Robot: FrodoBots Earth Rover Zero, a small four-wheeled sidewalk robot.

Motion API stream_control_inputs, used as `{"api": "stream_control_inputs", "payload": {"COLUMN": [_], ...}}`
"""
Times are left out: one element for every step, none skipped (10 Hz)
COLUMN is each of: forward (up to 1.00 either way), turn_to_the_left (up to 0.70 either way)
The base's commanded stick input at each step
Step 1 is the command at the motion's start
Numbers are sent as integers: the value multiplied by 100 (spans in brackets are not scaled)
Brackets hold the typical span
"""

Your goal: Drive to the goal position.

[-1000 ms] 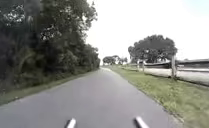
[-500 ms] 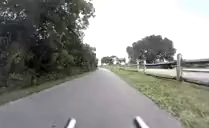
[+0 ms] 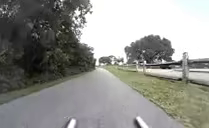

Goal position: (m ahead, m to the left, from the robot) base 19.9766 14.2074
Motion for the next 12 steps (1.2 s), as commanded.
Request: {"api": "stream_control_inputs", "payload": {"forward": [70,70,70,70,70,70,70,70,70,70,70,70], "turn_to_the_left": [0,0,0,0,0,0,0,0,0,0,0,2]}}
